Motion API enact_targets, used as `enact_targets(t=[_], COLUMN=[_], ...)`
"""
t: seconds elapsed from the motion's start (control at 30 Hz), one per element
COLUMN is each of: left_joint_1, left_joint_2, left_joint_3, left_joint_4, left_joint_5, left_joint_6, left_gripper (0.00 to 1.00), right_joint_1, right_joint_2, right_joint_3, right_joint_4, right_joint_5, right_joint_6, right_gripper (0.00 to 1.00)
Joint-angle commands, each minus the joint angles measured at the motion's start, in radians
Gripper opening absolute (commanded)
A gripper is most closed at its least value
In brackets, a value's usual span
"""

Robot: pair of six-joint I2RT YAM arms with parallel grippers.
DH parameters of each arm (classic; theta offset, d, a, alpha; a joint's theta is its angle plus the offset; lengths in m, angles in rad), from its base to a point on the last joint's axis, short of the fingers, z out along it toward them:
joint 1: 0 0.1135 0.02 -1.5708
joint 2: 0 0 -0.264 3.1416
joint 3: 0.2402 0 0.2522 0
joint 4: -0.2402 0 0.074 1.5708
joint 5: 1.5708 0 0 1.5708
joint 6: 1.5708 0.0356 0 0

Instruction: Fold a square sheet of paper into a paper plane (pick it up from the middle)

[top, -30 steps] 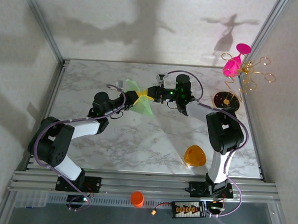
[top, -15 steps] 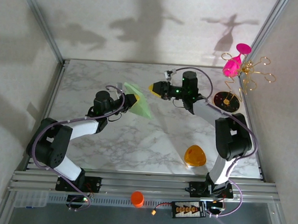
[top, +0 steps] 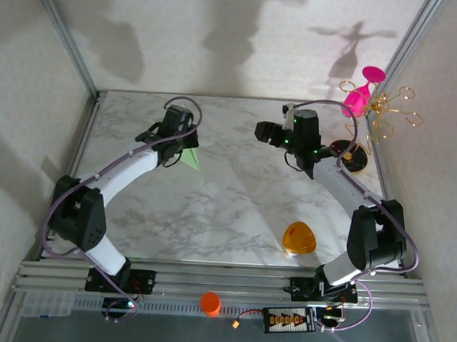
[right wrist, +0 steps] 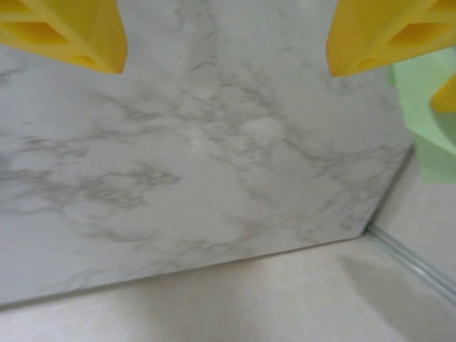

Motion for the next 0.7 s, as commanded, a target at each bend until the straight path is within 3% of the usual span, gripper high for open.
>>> enact_targets(t=[0.0,0.13,0.27,0.67], left_joint_1=[-0.062,-0.111,-0.153,-0.217], left_joint_2=[0.096,0.199,0.303,0.577], left_joint_3=[0.099,0.183,0.249,0.345], left_joint_4=[-0.298,-0.416,-0.497,-0.604], left_joint_5=[-0.388,-0.581,-0.703,-0.803], left_joint_6=[0.114,0.115,0.112,0.101], left_gripper=[0.02,0.01,0.0,0.0], right_joint_1=[0.003,0.003,0.003,0.002], right_joint_2=[-0.046,-0.08,-0.098,-0.094], right_joint_3=[-0.042,-0.079,-0.103,-0.124], right_joint_4=[-0.017,0.009,0.015,-0.01], right_joint_5=[0.165,0.205,0.226,0.222], right_joint_6=[-0.051,-0.055,-0.039,-0.023], right_gripper=[0.81,0.85,0.85,0.86])
